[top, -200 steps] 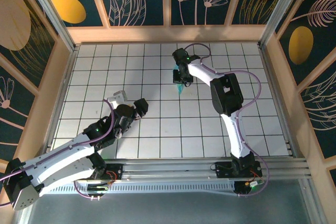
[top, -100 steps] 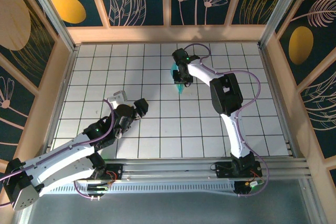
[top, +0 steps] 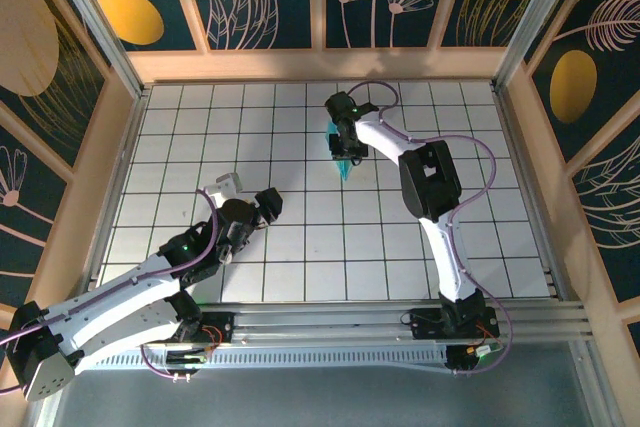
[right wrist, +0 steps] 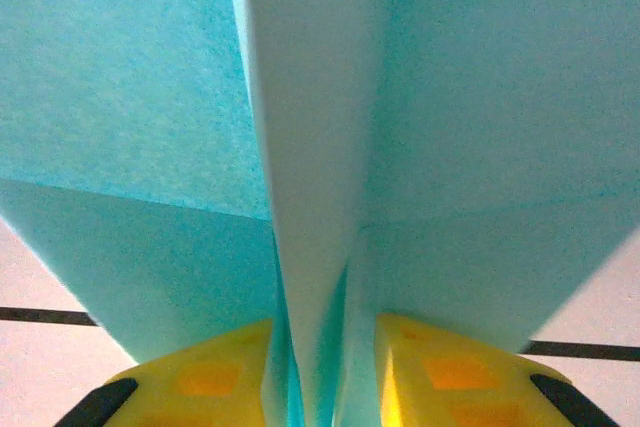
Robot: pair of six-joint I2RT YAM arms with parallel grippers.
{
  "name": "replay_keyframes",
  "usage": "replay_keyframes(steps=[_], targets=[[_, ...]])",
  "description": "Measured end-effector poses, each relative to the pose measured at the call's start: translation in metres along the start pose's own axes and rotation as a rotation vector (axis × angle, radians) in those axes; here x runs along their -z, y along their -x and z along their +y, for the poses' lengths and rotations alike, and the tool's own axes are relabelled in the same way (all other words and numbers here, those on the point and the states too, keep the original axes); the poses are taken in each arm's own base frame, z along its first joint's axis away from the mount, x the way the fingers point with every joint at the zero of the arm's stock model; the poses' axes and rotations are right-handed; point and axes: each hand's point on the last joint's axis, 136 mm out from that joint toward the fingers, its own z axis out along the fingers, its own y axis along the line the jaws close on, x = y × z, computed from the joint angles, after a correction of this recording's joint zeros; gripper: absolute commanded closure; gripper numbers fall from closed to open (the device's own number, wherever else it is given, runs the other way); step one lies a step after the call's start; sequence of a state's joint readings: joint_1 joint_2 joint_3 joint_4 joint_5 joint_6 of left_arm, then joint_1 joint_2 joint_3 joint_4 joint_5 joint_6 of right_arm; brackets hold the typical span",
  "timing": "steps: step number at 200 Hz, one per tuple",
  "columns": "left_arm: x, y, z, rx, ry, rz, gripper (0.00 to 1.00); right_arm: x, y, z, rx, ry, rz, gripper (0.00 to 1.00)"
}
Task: Fold a paper plane with a square sheet of paper (fold left side to right side)
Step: Place the paper plane at the top-center of the table.
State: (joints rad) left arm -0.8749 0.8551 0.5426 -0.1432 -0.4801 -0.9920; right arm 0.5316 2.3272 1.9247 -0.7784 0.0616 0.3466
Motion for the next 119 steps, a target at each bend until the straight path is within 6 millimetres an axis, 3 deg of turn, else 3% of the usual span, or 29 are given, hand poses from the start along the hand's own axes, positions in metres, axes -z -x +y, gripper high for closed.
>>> replay_keyframes(steps=[83, 119], targets=[[0.0020, 0.0016, 0.0025, -0.011, 0.023, 0.004, 0.18, 0.0028, 0.0004, -0.0020, -0.024, -0.018, -0.001, 0.69], [0.0025, 0.0035, 0.0018, -0.010, 0.025, -0.002, 0.18, 0.0022, -0.0008, -0.0013, -0.052, -0.014, 0.004, 0.75]])
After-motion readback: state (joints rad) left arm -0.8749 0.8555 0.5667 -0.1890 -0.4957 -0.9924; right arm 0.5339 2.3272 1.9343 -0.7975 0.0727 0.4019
